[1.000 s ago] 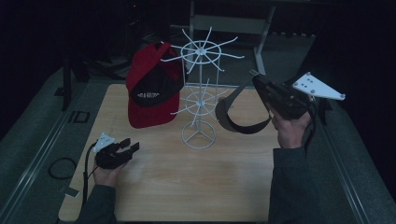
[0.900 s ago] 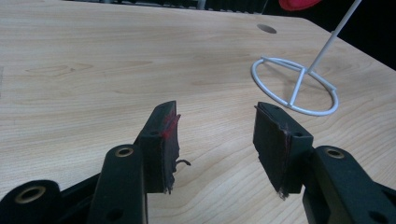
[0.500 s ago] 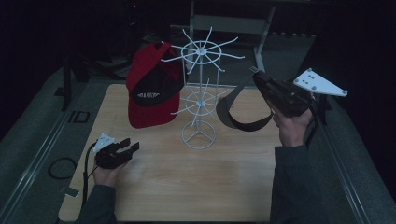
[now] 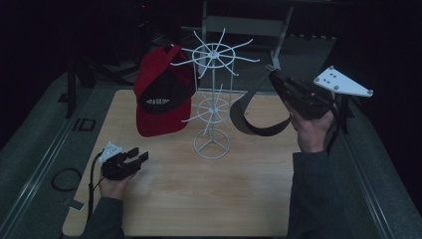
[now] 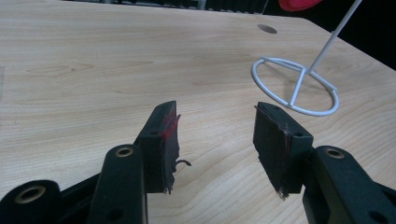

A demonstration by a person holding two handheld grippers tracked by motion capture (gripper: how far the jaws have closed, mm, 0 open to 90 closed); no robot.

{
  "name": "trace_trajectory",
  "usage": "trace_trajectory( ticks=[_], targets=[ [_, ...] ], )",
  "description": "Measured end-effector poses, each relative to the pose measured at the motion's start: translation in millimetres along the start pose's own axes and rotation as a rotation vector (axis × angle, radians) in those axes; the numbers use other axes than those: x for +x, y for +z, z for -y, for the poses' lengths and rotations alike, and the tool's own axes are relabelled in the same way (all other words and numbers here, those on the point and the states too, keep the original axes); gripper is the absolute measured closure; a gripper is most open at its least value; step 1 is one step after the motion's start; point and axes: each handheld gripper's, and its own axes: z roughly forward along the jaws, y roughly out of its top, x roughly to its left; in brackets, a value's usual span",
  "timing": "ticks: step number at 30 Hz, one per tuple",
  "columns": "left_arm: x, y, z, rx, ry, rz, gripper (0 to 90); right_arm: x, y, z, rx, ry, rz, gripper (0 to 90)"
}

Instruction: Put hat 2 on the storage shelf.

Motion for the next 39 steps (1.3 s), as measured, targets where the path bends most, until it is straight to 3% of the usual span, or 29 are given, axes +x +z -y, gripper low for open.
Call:
trace_trajectory(
  ticks=[26,39],
  targets=[
    [1.1,-0.4,0.2,-0.005,-0.005,0.0,50.9,0.4,15.5,-19.3,-0.036,0.005,-0.009,88.2],
    [1.4,-0.8,0.0,-0.007,-0.006,0.0,50.9,-5.5,28.8,-17.7,-0.022,0.029,-0.001,88.1]
  ],
)
